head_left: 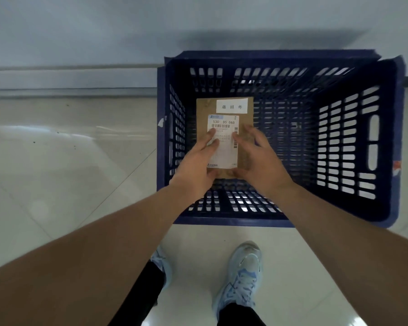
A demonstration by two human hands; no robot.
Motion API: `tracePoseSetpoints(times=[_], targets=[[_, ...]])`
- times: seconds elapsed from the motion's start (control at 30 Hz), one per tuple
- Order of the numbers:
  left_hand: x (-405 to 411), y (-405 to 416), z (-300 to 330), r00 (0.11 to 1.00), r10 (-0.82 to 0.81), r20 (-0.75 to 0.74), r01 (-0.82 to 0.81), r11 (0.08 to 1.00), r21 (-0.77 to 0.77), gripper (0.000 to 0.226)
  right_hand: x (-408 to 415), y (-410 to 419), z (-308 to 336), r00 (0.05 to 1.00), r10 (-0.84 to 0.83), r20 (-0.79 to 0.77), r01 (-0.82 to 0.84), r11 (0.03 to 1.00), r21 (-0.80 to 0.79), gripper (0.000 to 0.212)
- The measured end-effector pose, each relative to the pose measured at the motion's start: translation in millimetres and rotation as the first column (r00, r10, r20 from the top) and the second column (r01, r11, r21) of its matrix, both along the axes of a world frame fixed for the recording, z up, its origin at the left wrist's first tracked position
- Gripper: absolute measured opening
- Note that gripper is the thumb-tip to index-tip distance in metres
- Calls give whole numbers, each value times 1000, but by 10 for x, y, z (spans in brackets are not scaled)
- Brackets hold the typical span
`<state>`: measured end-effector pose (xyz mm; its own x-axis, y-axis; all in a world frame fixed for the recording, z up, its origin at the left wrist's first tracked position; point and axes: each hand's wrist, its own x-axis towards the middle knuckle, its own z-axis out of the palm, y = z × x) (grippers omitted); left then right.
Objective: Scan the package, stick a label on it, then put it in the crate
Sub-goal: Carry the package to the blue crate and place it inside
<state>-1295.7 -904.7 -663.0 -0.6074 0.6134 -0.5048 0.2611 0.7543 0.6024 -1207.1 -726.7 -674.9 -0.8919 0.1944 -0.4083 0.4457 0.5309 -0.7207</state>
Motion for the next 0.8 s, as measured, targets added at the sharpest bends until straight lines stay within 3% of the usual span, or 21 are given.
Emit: tracePoseSetpoints(times=[0.3, 0.67, 0.8], targets=[[-42, 52, -404, 988, 155, 23, -156, 988, 20, 74, -90, -155, -468, 999, -44, 14, 43, 999, 32, 92], [-1, 100, -608, 993, 90, -81, -94, 995, -44, 72, -83, -226, -744, 998, -70, -3, 70, 996, 49, 88], [4, 121, -601, 994, 30, -101, -40, 994, -98, 72, -76, -240, -698, 999, -17, 44, 9, 986, 166, 84]])
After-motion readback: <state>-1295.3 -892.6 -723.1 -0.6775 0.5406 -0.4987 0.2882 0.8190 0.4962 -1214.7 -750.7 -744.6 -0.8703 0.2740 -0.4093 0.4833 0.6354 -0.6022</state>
